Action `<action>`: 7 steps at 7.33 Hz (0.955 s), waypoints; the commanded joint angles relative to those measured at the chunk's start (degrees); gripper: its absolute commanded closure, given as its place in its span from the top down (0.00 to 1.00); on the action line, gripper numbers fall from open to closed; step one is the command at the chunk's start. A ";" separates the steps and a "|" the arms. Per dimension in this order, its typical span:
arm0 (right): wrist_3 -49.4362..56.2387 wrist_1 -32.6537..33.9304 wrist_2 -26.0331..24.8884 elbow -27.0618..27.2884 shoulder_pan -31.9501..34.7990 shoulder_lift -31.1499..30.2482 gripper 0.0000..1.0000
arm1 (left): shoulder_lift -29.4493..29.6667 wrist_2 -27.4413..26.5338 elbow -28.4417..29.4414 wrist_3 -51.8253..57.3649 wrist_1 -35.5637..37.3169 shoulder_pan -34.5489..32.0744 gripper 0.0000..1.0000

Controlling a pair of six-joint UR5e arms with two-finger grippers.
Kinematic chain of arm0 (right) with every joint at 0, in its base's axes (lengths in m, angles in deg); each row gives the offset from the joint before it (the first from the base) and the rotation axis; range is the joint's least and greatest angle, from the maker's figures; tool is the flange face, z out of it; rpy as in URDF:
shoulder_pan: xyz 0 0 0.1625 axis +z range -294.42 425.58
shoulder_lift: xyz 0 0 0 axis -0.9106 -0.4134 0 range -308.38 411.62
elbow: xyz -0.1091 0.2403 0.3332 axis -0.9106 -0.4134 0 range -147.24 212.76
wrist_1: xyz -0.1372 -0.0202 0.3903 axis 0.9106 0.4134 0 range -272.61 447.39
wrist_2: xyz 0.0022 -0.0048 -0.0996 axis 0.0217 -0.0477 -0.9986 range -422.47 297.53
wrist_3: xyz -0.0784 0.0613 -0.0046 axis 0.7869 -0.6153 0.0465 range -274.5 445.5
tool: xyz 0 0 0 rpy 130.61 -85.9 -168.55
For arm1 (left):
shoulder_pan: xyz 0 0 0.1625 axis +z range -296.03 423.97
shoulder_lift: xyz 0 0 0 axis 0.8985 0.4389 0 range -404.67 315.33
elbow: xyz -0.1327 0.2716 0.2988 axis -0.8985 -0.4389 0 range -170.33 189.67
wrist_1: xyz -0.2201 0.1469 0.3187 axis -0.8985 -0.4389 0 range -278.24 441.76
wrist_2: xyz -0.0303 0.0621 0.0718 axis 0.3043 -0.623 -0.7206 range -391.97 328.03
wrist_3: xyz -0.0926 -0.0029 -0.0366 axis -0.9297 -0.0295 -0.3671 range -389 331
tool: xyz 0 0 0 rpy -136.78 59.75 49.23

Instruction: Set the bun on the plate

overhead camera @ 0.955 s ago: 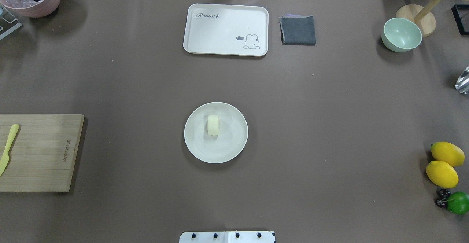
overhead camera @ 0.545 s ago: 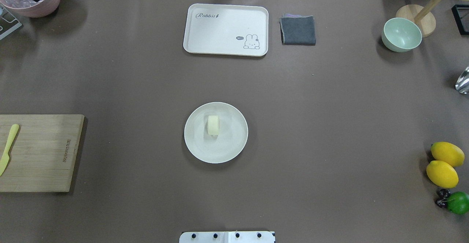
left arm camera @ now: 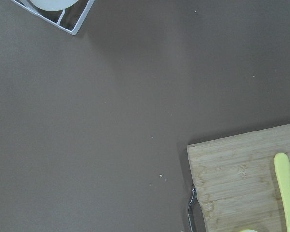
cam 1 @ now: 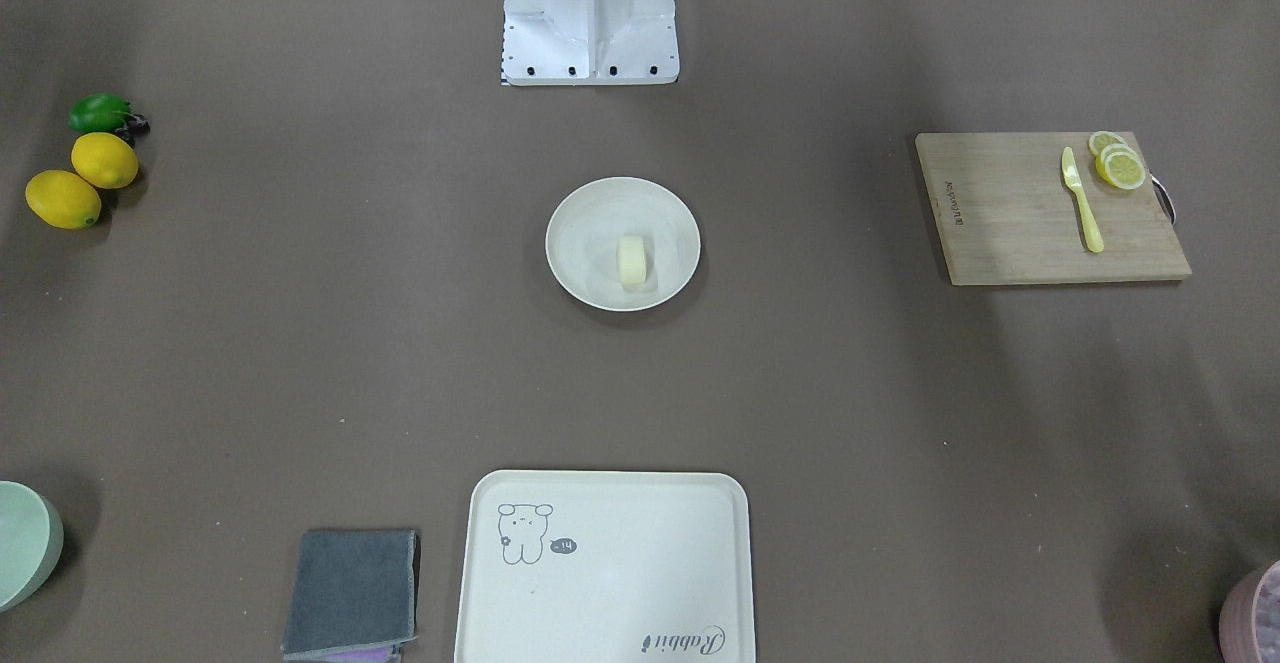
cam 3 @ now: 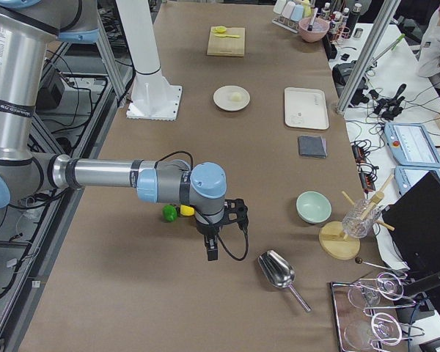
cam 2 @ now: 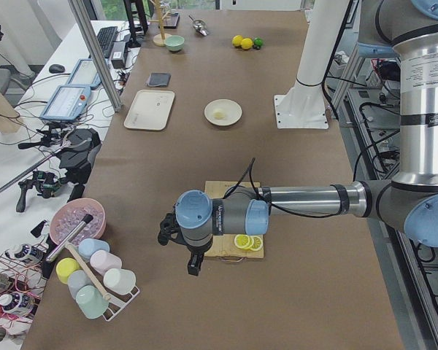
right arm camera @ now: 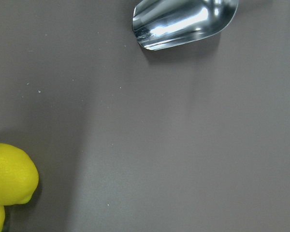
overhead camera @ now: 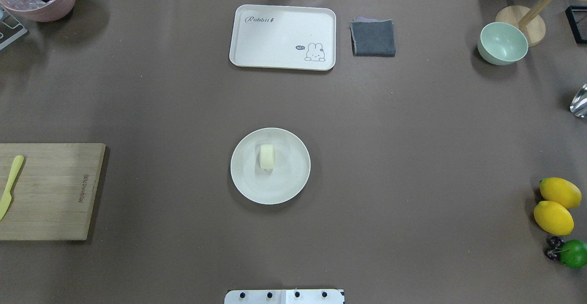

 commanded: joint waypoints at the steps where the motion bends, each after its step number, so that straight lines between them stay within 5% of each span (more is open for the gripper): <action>1: 0.00 0.00 0.17 -0.26 0.05 -0.04 1.00 | -0.08 0.05 -0.01 0.06 -0.01 0.00 0.97; 7: 0.00 -0.17 1.40 -0.44 0.05 -0.04 1.00 | -0.08 -0.03 -0.01 -0.03 -0.01 -0.18 0.97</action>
